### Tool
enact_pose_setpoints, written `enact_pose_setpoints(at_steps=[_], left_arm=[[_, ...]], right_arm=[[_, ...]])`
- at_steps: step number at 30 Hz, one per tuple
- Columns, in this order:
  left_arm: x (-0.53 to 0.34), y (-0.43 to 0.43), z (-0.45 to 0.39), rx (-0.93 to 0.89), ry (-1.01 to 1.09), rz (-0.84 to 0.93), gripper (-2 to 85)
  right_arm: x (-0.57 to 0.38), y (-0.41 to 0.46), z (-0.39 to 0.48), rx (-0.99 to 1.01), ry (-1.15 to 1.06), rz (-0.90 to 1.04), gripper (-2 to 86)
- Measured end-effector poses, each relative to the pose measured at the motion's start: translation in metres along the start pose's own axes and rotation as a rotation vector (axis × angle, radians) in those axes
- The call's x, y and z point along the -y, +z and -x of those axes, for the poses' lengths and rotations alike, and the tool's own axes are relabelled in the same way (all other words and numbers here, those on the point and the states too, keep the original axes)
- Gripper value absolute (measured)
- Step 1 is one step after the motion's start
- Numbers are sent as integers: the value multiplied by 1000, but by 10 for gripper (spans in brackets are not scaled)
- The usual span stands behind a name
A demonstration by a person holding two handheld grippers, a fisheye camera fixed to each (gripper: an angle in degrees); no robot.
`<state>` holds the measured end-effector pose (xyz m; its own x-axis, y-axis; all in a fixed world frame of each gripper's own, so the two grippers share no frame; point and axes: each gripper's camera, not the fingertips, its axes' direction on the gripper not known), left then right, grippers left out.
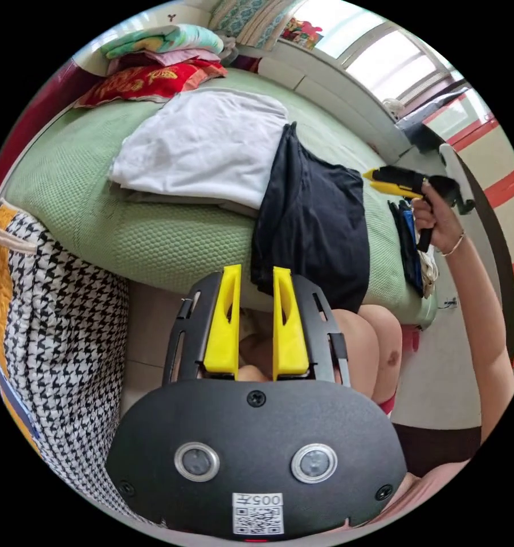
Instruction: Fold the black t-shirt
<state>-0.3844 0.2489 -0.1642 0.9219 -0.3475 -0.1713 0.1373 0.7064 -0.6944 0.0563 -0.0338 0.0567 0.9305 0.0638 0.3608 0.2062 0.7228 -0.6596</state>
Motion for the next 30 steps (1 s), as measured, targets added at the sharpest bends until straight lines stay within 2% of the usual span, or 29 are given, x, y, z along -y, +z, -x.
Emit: enact_pose_setpoints(at_steps=[5, 11, 16, 20, 24, 27, 30], left_arm=[[11, 24, -1, -70, 6, 16, 134], [11, 43, -11, 49, 9, 43, 124], [18, 48, -19, 99, 18, 67, 94], [25, 49, -30, 123, 38, 79, 63], [37, 46, -54, 102, 85, 55, 51], [53, 44, -71, 25, 92, 14, 49], [65, 46, -84, 86, 77, 1, 43]], right_arm=[[-7, 14, -50, 112, 140, 13, 117], [14, 39, -53, 112, 151, 12, 128], [22, 63, -41, 163, 102, 36, 101], [22, 57, -28, 132, 51, 8, 9], [31, 38, -32, 127, 78, -29, -8], [47, 21, -34, 28, 67, -59, -9], [59, 1, -43, -85, 124, -122, -6]])
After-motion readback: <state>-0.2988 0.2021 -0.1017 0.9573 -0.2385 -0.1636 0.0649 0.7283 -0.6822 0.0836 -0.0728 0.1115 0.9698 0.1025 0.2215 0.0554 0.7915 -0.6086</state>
